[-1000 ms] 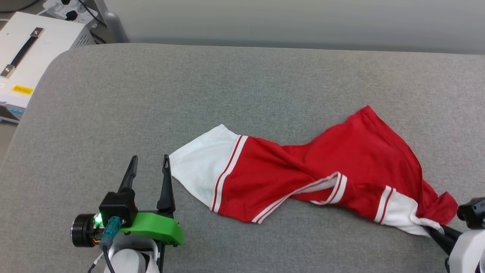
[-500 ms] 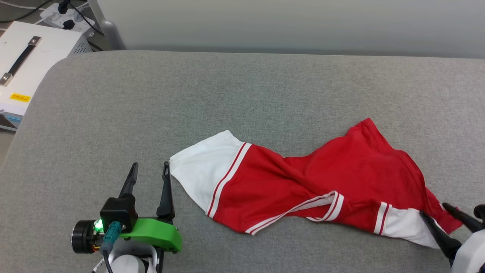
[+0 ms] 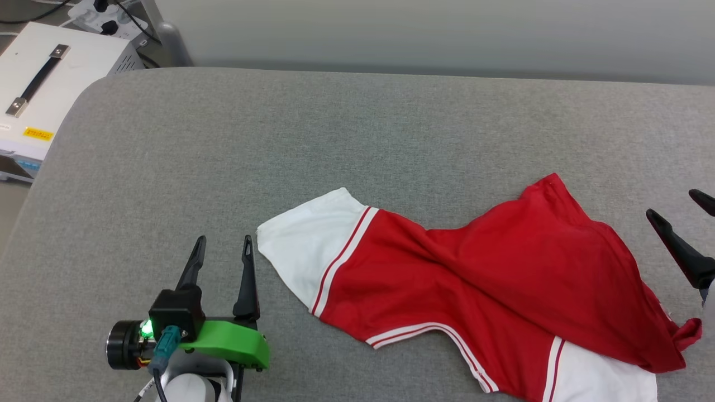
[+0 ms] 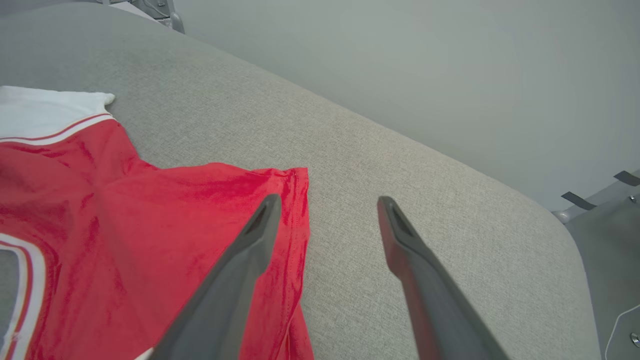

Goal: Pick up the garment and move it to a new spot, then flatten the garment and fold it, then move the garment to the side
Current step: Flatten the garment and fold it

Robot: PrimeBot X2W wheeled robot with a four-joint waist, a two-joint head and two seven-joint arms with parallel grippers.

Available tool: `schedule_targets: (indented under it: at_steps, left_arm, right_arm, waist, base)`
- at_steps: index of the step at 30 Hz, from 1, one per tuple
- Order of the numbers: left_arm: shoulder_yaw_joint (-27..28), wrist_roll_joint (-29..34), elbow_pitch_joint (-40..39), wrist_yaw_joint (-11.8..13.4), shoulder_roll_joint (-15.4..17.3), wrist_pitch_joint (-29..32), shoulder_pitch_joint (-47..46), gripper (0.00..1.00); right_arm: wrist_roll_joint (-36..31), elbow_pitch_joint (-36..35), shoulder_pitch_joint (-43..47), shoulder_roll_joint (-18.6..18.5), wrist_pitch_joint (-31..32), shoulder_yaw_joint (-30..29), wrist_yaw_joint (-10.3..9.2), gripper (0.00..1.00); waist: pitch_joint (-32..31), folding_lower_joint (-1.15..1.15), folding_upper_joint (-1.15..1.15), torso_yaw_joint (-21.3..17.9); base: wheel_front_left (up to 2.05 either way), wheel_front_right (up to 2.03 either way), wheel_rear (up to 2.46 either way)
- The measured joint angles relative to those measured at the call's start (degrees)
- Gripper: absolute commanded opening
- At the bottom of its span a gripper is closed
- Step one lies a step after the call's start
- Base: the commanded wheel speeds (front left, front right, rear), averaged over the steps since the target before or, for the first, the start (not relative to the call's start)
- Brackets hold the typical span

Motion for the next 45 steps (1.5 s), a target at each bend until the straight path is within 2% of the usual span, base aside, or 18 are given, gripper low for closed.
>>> schedule_targets:
  at_steps: [4, 11, 16, 21, 22, 23, 29, 33, 39, 45]
  left_arm:
    - [-0.4, 0.0, -0.2, -0.1, 0.0, 0.0, -0.2, 1.00]
    - [-1.1, 0.0, -0.9, 0.0, -0.1, 0.0, -1.3, 1.00]
    - [-1.8, 0.0, -1.1, 0.0, -0.2, 0.0, -2.8, 1.00]
    - [-1.9, 0.0, -1.2, 0.0, -0.2, 0.0, -3.1, 1.00]
    - [-1.9, 0.0, -1.2, 0.1, -0.2, 0.0, -3.1, 1.00]
    - [-1.8, 0.0, -1.2, 0.1, -0.2, 0.0, -3.1, 1.00]
    - [-1.5, 0.0, -1.2, 0.5, -0.2, 0.0, -3.1, 1.00]
    - [-1.5, 0.0, -1.3, 0.6, -0.2, 0.0, -3.0, 1.00]
    - [-2.2, -0.2, -1.7, 0.9, -0.2, 0.0, -3.1, 1.00]
    - [-4.1, -0.8, -1.8, 1.0, -0.2, 0.0, -4.2, 1.00]
  right_arm:
    - [1.8, -0.1, -4.0, -2.7, 10.0, 3.8, 0.00, 1.00]
    - [7.6, 5.4, -7.7, -3.3, 25.0, 11.2, -0.01, 1.00]
    - [7.4, 12.7, -10.8, -1.4, 26.5, 15.8, -0.01, 1.00]
    - [7.3, 18.6, -12.4, 0.1, 23.6, 18.8, 0.03, 1.00]
    - [7.3, 19.2, -12.7, 0.1, 22.1, 19.0, 0.04, 0.34]
    - [7.2, 19.5, -13.0, 0.1, 20.7, 19.3, 0.04, 0.00]
    - [7.9, 19.6, -14.4, 0.2, 12.5, 19.9, 0.03, 0.00]
    - [9.4, 17.5, -14.4, -1.2, 10.1, 18.3, 0.03, 0.00]
    - [9.7, 15.0, -15.9, -3.2, 10.6, 16.3, 0.03, 0.00]
    - [8.1, 15.4, -24.4, -2.1, 14.1, 17.6, 0.02, 0.00]
  waist:
    - [1.0, 0.00, 0.00, 1.1]
    - [3.2, 0.00, 0.00, 2.8]
    - [5.1, 0.00, 0.00, 3.9]
    - [6.2, 0.00, 0.00, 4.7]
    - [6.3, 0.00, 0.00, 4.8]
    - [6.4, 0.00, 0.00, 4.8]
    - [5.6, 0.00, 0.00, 3.9]
    - [4.9, 0.00, 0.00, 3.2]
    - [5.5, 0.00, 0.00, 3.1]
    - [7.4, 0.00, 0.00, 4.4]
  base:
    - [0.00, 0.00, 0.00]
    - [0.00, 0.00, 0.00]
    - [0.00, 0.00, 0.00]
    - [0.00, 0.00, 0.00]
    - [0.00, 0.00, 0.00]
    - [0.00, 0.00, 0.00]
    - [0.00, 0.00, 0.00]
    - [0.00, 0.00, 0.00]
    - [0.00, 0.00, 0.00]
    - [0.00, 0.00, 0.00]
